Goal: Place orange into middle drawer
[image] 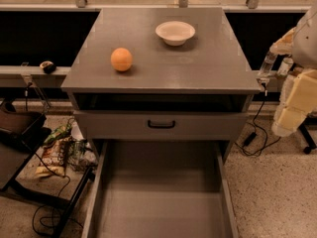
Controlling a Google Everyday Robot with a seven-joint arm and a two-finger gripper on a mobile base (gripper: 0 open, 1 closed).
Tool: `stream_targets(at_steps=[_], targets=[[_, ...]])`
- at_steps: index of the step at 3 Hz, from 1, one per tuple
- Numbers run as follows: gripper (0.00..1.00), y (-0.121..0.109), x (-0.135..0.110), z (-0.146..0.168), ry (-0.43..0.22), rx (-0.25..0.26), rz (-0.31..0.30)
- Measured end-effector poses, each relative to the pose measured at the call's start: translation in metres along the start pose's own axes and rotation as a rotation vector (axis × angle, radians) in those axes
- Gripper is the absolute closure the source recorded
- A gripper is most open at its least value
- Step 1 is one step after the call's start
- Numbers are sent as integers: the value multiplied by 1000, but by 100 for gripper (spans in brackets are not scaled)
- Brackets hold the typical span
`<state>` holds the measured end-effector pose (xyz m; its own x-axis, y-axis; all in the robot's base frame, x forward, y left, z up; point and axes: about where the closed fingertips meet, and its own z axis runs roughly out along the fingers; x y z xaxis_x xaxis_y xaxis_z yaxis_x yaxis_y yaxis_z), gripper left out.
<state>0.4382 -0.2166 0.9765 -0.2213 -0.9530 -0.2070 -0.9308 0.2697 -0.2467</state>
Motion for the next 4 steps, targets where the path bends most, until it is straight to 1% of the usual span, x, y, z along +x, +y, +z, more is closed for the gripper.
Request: stream_targets(at_steps=[1,2,3,4], targets=[[0,-1,-1,1,-7,4,3],[0,-17,-14,10,-95,48,40],[0,-60,-52,28,-278,86,115],[0,-105,-107,45,-516,147,195]])
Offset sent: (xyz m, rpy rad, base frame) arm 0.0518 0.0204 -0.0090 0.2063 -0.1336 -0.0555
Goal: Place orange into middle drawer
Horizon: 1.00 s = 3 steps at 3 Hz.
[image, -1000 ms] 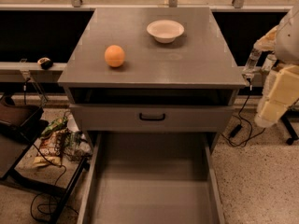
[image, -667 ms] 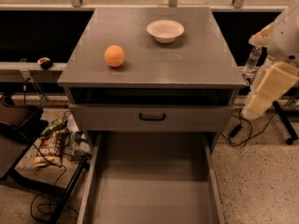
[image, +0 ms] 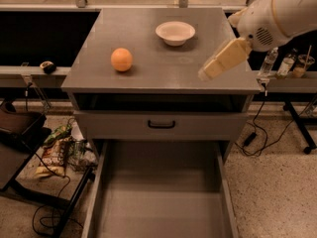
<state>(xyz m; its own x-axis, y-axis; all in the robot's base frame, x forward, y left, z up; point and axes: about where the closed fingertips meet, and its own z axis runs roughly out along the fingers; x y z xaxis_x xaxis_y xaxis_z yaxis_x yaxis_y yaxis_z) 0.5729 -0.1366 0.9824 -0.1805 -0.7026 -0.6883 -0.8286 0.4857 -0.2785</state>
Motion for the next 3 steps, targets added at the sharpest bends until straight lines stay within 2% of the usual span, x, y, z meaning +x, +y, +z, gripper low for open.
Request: stream_targets(at_steps=[1,2,3], targets=[[0,-16,-27,35,-158,33,16],[0,-40,-55,70,-286,63,12],[0,-49,-96,99,-308,60,-44]])
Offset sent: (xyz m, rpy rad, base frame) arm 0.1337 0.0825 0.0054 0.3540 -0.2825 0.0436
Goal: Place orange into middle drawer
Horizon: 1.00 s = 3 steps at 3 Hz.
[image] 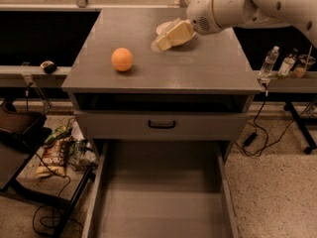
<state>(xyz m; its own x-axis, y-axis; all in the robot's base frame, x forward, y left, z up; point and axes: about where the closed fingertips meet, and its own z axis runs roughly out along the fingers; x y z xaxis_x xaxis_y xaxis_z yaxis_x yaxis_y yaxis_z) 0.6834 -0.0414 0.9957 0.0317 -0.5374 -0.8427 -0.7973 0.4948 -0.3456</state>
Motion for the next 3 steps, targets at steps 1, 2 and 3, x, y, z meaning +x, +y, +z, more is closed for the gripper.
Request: stream_targets(at_steps=[1,2,3], targets=[[0,2,-1,2,-1,-4,-1],[0,18,9,39,0,-70,9],[0,35,17,81,13,-140,31]])
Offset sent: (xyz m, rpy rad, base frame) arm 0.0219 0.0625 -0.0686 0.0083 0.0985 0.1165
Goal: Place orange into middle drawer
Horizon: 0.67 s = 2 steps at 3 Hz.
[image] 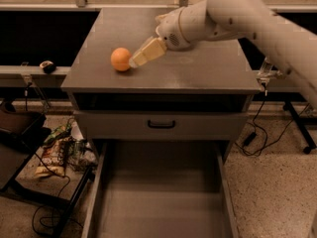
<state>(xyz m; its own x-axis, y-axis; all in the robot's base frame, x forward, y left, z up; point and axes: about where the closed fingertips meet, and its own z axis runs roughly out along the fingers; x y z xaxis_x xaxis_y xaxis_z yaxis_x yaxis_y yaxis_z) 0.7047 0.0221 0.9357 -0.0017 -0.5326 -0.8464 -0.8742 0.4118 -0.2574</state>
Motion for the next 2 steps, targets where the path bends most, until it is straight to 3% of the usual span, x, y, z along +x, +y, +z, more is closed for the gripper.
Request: stream_targets(at_steps=[2], targets=[[0,12,6,55,21,-48,5]])
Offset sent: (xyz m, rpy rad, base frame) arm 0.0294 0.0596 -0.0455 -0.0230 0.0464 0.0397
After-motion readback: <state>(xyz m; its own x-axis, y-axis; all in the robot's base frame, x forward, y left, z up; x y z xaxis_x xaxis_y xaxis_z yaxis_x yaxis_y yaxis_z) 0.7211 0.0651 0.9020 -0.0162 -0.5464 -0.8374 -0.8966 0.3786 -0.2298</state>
